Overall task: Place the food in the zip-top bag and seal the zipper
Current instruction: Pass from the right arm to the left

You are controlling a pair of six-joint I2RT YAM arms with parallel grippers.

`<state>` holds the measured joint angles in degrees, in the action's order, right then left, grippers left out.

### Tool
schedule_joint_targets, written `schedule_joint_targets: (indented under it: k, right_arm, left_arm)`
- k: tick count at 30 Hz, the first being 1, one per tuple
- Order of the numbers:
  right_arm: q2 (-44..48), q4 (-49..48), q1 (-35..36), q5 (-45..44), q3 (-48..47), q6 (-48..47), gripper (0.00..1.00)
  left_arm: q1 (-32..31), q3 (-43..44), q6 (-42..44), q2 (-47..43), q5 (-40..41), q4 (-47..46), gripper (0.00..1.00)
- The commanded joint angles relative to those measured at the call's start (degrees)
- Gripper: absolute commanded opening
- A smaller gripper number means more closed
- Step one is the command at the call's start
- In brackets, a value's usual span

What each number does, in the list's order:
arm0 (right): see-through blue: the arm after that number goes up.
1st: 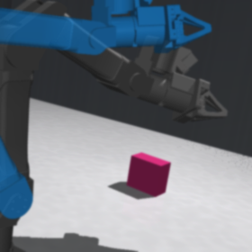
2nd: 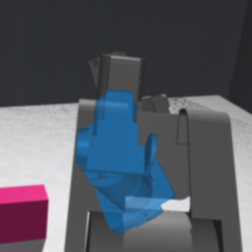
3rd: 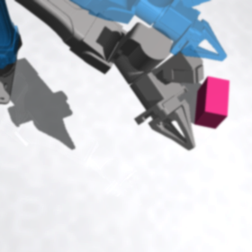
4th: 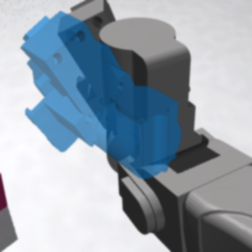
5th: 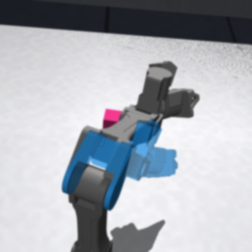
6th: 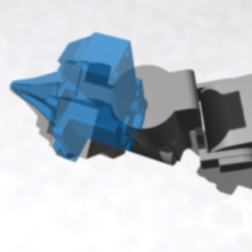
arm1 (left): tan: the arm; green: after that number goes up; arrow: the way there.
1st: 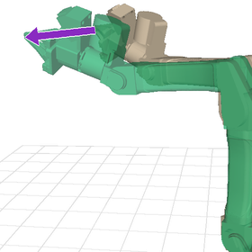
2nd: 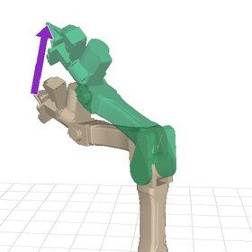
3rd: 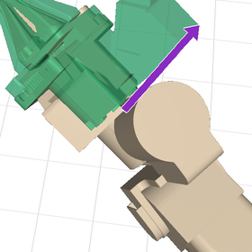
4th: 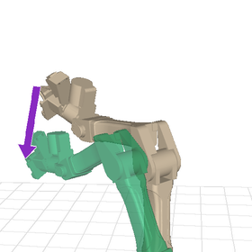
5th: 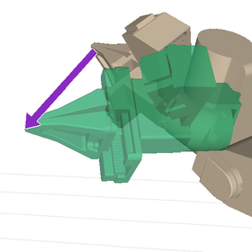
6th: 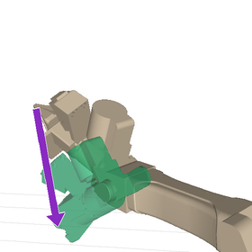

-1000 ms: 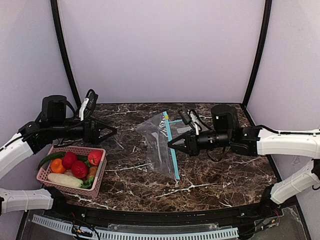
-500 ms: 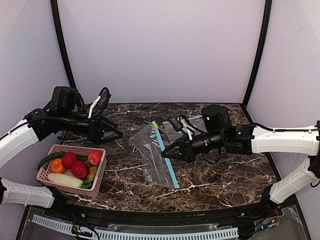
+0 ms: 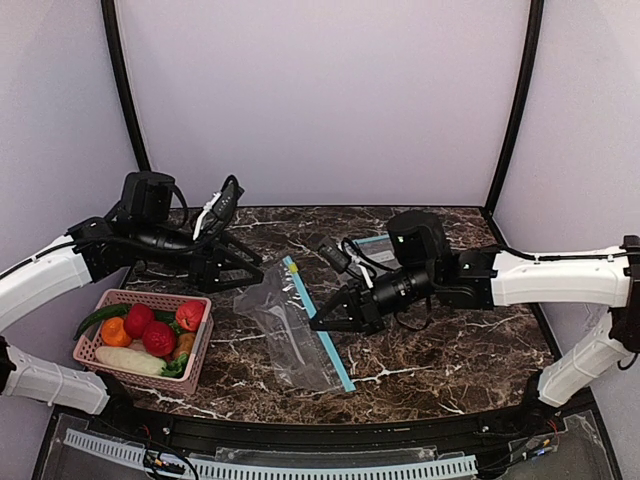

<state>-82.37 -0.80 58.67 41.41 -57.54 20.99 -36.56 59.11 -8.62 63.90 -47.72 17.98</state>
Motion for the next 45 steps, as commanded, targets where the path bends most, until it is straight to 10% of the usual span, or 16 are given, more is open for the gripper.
schedule_joint_targets:
  k: [1,18,36,45]
  right_arm:
    - [-1.12,-0.28,1.00,1.39,-1.86,-1.04,0.00]
    - [-1.00,-0.30,1.09,-0.34,-1.35,-1.21,0.00]
    - [1.34,-0.52,0.96,-4.66,0.69,-0.70,0.00]
    - [5.20,-2.97,0.93,-9.13,2.70,1.06,0.58]
  left_arm:
    - [-2.11,1.45,-0.58,1.61,-2.61,-2.58,0.87]
    - [-3.63,-0.06,-1.03,3.25,-3.90,-3.97,0.26]
    - [-3.70,-0.88,-1.09,2.65,-3.05,-4.13,0.01]
    - [-3.70,-1.93,-1.71,1.71,-3.35,-5.08,0.01]
